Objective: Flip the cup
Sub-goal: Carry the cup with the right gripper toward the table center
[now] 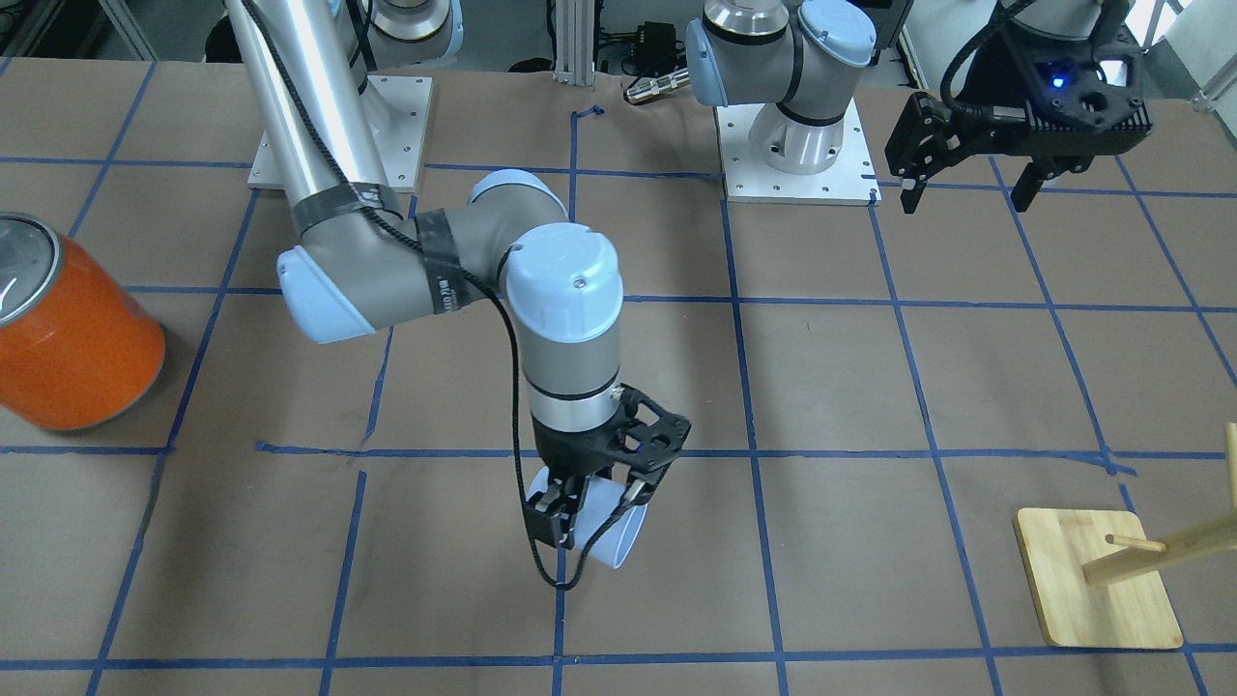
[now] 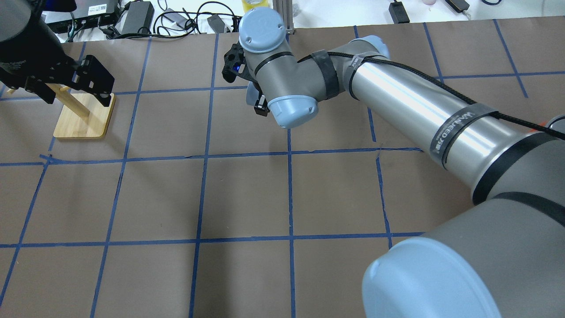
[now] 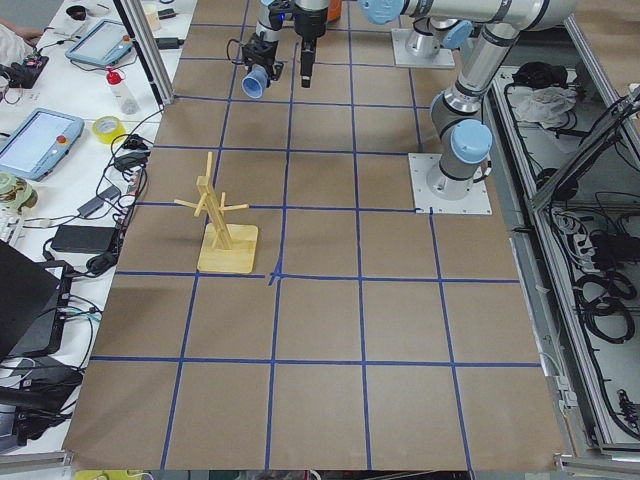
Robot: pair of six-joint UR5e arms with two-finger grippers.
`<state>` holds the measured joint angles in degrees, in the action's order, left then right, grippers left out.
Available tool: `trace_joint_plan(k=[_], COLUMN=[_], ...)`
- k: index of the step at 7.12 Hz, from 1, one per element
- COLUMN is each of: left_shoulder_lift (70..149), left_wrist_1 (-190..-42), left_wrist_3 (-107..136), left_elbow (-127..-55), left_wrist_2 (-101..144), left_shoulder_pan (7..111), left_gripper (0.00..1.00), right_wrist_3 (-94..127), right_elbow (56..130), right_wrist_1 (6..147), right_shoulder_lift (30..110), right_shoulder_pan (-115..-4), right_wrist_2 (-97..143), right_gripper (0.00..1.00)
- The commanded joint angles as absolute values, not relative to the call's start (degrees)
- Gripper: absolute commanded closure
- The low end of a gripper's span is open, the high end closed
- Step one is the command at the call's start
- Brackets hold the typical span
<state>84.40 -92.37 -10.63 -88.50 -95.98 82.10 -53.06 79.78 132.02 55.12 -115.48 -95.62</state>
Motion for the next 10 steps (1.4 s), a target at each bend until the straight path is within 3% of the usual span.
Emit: trace_joint_plan(k=[1, 4, 6, 8, 9, 10], left_shoulder_lift=[84.38, 84.38, 84.38, 84.38, 84.38, 84.38], left_wrist_1=[-92.37, -92.37, -92.37, -92.46, -92.46, -92.55], left_wrist_3=[-10.63, -10.90, -10.81, -10.81, -10.81, -10.81], left_elbow=[-88.51, -88.59, -88.59, -88.59, -88.59, -88.59], left_wrist_2=[-95.98, -95.98, -95.98, -95.89, -95.89, -95.89], left_shoulder_pan=[82.18, 82.09, 82.18, 82.00, 82.00, 82.00], left_gripper=[0.00, 0.00, 0.00, 0.00, 0.00, 0.00], right_wrist_3=[-63.97, -66.53, -66.27, -66.53, -66.45, -66.27], right_elbow=[80.94, 89.17, 90.70, 92.10, 92.37, 92.37], right_wrist_1=[137.28, 138.51, 139.13, 139.04, 139.22, 139.22], right_shoulder_lift=[52.40, 54.48, 55.81, 56.07, 56.25, 56.34], right_shoulder_pan=[-117.60, -116.46, -116.11, -115.93, -115.84, -115.67], right_wrist_2=[-95.11, -93.52, -91.15, -91.66, -91.58, -92.02], right_gripper=[0.52, 0.55, 0.55, 0.49, 0.08, 0.00])
